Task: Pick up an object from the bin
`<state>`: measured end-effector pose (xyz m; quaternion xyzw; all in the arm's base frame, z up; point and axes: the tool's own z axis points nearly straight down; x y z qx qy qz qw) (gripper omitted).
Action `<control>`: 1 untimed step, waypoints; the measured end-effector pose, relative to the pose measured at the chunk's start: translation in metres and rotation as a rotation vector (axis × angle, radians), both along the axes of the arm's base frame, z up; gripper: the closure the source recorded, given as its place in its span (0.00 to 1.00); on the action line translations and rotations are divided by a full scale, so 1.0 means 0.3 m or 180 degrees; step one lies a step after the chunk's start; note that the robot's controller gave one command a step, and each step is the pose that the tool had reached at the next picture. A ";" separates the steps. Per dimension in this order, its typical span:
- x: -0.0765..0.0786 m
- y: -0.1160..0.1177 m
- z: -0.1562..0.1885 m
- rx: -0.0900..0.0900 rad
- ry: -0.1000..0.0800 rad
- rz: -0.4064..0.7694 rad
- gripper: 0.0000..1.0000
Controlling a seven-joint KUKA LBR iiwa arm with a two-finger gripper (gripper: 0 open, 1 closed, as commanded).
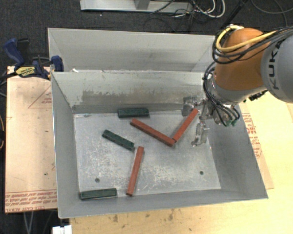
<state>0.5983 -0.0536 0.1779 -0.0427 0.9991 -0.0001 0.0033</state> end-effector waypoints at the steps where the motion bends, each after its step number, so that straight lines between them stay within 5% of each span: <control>1: 0.012 0.089 -0.225 0.0000 0.0002 0.0232 0.00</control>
Offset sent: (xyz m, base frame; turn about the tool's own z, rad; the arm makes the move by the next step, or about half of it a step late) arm 0.0473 0.0244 -0.1079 -0.2979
